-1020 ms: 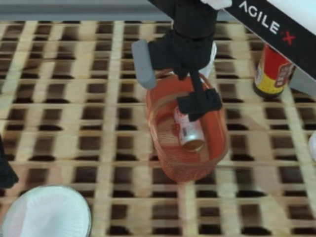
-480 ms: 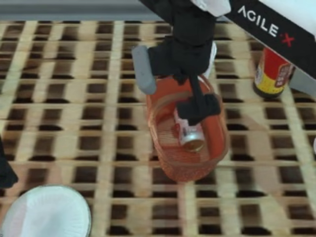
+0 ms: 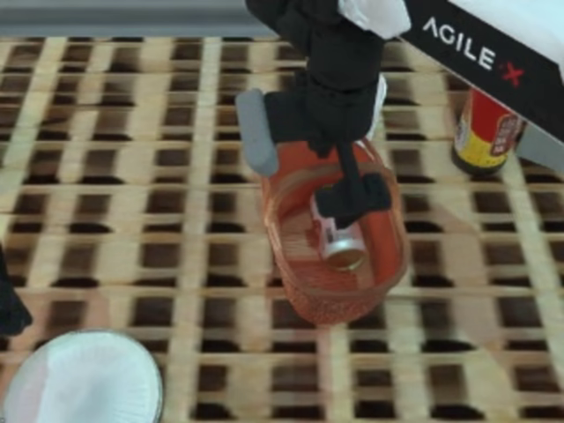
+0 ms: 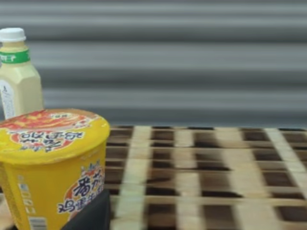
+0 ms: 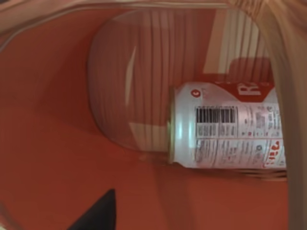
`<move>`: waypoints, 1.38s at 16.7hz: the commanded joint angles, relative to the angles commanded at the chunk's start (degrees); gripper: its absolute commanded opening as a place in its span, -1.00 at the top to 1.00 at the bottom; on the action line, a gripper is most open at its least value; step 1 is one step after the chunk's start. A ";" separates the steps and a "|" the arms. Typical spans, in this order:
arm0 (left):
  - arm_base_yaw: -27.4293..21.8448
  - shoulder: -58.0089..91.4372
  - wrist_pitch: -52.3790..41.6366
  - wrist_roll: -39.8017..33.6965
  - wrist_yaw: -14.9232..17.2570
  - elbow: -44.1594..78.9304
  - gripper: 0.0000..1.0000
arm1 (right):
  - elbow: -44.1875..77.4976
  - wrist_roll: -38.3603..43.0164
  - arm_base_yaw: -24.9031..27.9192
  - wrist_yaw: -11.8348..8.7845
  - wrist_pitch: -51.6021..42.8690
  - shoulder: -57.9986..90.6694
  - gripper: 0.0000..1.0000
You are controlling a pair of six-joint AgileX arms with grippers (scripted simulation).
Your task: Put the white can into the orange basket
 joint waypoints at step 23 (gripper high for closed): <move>0.00 0.00 0.00 0.00 0.00 0.00 -1.00 | 0.00 0.00 0.00 0.00 0.00 0.00 1.00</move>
